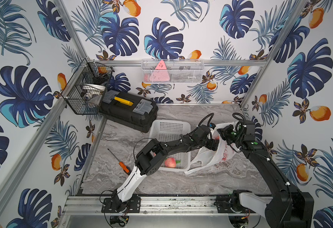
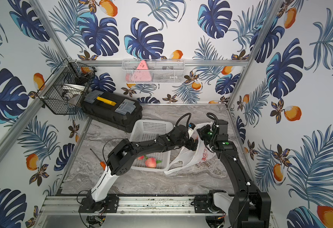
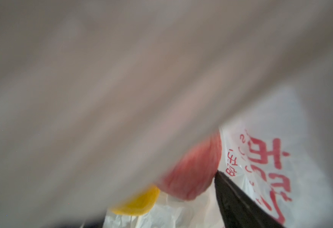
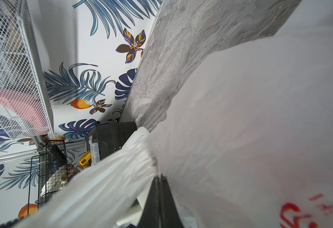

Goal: Place the peach into a plastic bag & tie a knot
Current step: Place the peach in the plastic bag, then adjust the plastic bag at the center of the board.

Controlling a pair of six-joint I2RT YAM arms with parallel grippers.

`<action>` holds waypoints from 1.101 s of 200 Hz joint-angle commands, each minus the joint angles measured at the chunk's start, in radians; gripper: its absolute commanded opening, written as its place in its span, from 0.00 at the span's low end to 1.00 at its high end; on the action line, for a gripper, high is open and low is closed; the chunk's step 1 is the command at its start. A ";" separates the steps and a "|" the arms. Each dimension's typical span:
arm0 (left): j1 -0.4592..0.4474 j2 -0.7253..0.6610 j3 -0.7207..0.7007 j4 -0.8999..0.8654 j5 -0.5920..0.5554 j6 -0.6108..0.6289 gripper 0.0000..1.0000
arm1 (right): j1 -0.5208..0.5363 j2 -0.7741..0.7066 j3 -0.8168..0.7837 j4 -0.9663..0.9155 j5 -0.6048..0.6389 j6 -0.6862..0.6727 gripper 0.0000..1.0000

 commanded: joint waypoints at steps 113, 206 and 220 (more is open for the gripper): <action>0.014 -0.304 -0.237 -0.450 -0.032 0.109 0.85 | -0.027 0.026 0.049 0.028 0.008 0.007 0.00; -0.023 -0.060 -0.047 -0.638 -0.149 0.212 0.72 | -0.063 0.029 0.115 -0.007 0.028 0.002 0.00; -0.023 -0.061 -0.056 -0.631 -0.120 0.205 0.65 | -0.070 0.035 0.117 -0.007 0.031 0.007 0.00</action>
